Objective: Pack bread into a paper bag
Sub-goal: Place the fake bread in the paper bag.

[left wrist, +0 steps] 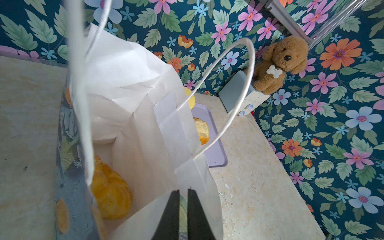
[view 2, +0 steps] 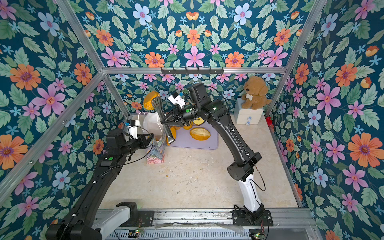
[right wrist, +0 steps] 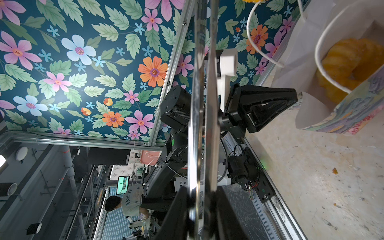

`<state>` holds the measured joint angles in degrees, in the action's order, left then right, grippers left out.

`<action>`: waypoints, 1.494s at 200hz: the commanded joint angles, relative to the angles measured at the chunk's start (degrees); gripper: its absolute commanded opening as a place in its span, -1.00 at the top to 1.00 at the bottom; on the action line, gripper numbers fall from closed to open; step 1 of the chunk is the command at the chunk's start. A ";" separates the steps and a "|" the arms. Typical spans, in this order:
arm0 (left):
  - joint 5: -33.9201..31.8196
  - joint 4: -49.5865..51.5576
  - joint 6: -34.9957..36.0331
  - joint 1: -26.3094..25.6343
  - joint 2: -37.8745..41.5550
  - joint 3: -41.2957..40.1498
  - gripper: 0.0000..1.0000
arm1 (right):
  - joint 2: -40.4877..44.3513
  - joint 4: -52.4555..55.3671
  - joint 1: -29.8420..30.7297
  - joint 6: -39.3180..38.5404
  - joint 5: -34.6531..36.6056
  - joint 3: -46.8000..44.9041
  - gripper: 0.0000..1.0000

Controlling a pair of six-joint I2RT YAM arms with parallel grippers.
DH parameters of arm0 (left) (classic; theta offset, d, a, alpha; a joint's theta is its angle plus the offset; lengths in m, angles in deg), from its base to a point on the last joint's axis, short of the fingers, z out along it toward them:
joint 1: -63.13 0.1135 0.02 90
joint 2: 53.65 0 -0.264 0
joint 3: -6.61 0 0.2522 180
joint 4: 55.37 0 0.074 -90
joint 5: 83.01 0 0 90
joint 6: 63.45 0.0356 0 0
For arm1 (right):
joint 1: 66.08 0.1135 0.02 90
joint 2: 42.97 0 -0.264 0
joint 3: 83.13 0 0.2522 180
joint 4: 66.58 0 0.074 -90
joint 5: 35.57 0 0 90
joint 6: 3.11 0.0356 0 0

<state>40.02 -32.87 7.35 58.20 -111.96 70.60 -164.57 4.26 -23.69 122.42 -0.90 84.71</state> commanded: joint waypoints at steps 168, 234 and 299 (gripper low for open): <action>-3.91 4.06 3.01 -0.70 3.12 -0.51 0.71 | 6.90 -3.73 2.52 -5.80 4.22 -16.91 1.00; -8.84 6.96 4.43 -0.09 4.02 -0.06 0.72 | 9.41 0.28 1.54 -8.08 5.65 -20.62 1.00; -10.21 7.75 2.95 1.59 3.55 -0.32 0.76 | 12.28 0.04 1.10 -8.25 6.11 -25.50 1.00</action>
<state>30.89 -27.04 10.78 59.56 -108.26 70.23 -152.68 4.61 -22.62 115.32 5.09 59.53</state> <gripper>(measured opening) 0.117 0.231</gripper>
